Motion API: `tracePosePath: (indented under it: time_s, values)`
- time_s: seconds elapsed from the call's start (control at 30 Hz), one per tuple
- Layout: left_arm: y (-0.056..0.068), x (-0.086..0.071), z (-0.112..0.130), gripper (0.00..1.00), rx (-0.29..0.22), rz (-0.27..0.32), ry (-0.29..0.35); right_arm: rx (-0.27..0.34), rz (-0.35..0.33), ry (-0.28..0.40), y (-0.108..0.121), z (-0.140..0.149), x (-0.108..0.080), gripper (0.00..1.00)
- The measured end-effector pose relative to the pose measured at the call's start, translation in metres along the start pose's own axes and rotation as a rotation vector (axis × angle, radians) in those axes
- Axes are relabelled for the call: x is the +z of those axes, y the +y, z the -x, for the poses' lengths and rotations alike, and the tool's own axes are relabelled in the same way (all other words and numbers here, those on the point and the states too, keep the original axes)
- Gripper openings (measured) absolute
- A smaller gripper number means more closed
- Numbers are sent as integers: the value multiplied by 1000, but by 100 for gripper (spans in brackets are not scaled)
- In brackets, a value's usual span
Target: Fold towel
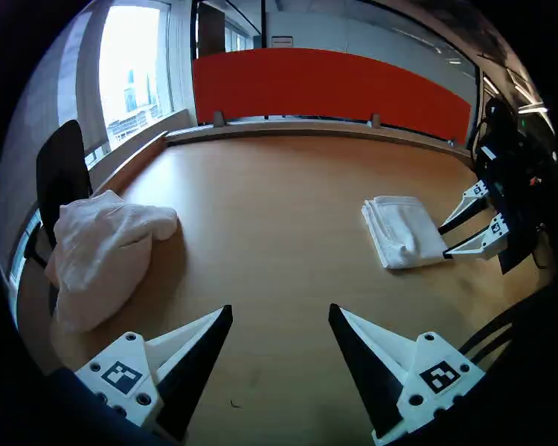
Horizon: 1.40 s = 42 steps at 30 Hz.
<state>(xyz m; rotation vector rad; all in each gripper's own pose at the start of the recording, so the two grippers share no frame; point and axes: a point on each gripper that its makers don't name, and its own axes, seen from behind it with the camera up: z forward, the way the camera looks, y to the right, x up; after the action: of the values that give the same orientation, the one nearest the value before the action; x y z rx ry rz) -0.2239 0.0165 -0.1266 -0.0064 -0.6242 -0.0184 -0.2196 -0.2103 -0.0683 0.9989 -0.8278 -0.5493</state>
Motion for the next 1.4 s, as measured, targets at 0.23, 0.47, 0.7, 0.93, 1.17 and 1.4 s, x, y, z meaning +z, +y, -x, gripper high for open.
tracePosePath:
  time_s: [0.23,0.47,0.7,0.93,1.17,1.4]
  values:
    - [0,-1,-1,96,7,3,0,9,15,-16,1,12,-4,69]
    - [0,-1,-2,96,8,4,0,23,20,-39,-3,27,-3,69]
    - [0,0,-1,96,11,4,-1,40,23,-52,-4,36,0,69]
    - [-1,-1,0,96,8,3,-2,71,26,-60,-5,41,2,61]
    - [-2,-1,1,96,8,3,-3,110,32,-63,-4,43,3,41]
    - [-2,-1,0,96,9,4,-3,139,52,-61,-1,43,4,21]
